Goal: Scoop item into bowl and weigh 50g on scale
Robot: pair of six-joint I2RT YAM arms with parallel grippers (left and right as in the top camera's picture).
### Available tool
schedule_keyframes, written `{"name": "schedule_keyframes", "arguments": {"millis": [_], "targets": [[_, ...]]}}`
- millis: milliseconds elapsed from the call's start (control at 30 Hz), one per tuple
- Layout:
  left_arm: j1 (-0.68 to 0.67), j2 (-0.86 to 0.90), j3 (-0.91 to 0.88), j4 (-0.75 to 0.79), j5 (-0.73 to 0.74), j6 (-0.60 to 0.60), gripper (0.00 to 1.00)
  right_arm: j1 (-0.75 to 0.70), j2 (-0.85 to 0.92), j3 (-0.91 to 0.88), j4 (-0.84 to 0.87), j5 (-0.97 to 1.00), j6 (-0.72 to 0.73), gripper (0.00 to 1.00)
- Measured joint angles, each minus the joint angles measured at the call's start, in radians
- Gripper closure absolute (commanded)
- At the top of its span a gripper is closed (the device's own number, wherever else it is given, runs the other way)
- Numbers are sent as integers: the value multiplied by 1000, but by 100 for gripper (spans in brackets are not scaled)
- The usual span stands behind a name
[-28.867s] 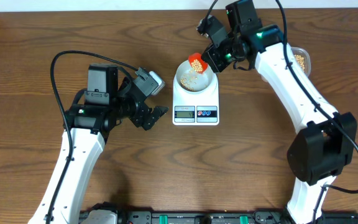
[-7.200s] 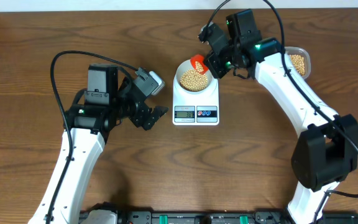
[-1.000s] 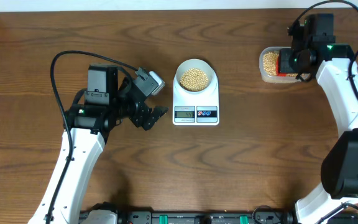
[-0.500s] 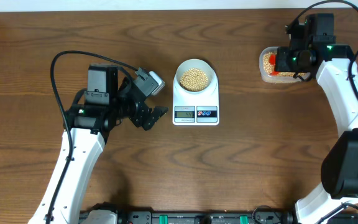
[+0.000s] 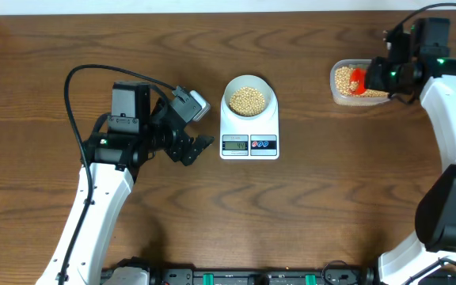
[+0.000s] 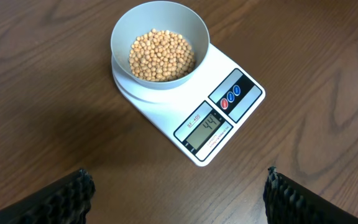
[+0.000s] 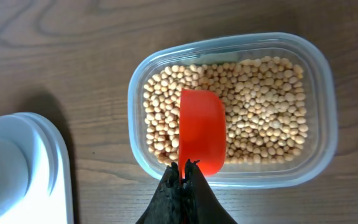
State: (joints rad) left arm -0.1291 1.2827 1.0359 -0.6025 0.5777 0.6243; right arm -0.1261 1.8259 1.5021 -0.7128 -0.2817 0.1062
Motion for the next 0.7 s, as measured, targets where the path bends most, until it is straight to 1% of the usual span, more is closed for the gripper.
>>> {"name": "schedule_keyframes", "arguments": {"millis": [333,700], "targets": [[0,0,0,0,0,0,11,-47,0,0,0,-37,5,99],[0,0,0,0,0,0,10,-48,0,-29,16,-21,-11,99]]}}
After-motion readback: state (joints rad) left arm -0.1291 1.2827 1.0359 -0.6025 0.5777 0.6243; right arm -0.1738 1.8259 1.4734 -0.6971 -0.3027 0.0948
